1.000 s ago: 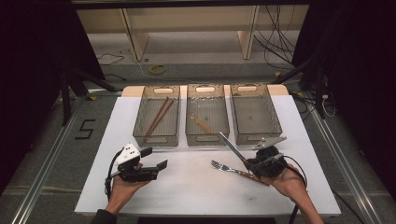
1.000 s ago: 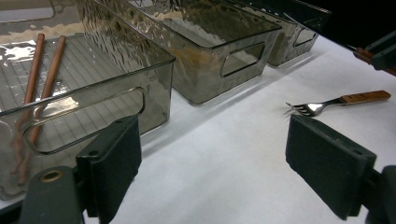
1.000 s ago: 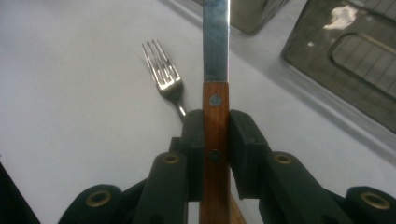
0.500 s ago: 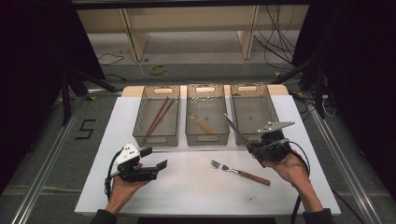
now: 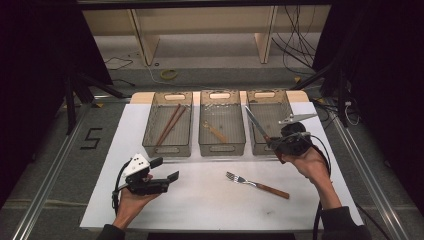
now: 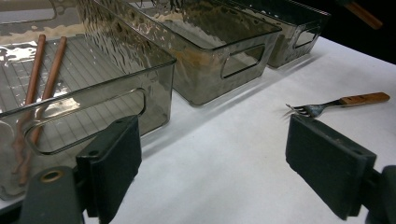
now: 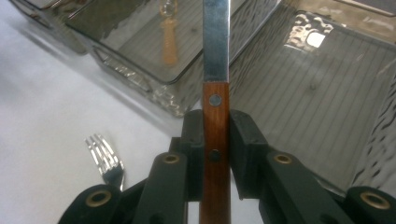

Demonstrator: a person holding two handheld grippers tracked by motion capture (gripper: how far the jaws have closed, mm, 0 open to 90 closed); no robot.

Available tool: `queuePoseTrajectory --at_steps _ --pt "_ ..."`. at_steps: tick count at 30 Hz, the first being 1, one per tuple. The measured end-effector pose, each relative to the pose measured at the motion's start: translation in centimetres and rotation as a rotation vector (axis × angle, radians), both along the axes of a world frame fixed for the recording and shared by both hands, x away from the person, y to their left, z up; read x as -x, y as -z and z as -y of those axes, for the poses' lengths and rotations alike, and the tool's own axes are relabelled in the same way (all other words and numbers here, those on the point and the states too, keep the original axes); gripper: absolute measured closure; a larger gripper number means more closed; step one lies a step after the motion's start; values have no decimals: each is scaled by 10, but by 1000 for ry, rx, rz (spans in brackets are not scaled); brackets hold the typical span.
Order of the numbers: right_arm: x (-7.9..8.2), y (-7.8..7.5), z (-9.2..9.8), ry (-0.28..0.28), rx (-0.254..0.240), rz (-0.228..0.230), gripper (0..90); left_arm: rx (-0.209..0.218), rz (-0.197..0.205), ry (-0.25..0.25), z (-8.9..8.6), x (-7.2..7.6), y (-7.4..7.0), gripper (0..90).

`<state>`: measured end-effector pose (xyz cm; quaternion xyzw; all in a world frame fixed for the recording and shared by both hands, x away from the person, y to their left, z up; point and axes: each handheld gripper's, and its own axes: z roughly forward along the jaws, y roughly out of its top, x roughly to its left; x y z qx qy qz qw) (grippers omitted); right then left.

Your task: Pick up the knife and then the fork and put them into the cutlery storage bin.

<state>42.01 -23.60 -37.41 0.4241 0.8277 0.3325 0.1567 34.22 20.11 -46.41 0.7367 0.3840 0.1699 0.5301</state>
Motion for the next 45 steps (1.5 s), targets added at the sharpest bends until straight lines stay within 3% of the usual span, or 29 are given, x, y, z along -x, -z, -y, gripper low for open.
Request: queuePoseTrajectory --at_steps 9,33,45 --pt "-21 -3 0 38 -17 0 776 2 1 -1 0 0 0 178" --pt "-70 -18 -5 126 0 -19 775 3 4 2 -1 0 0 177" --pt "-89 -14 -6 169 -3 -43 775 3 4 2 -1 0 0 177"
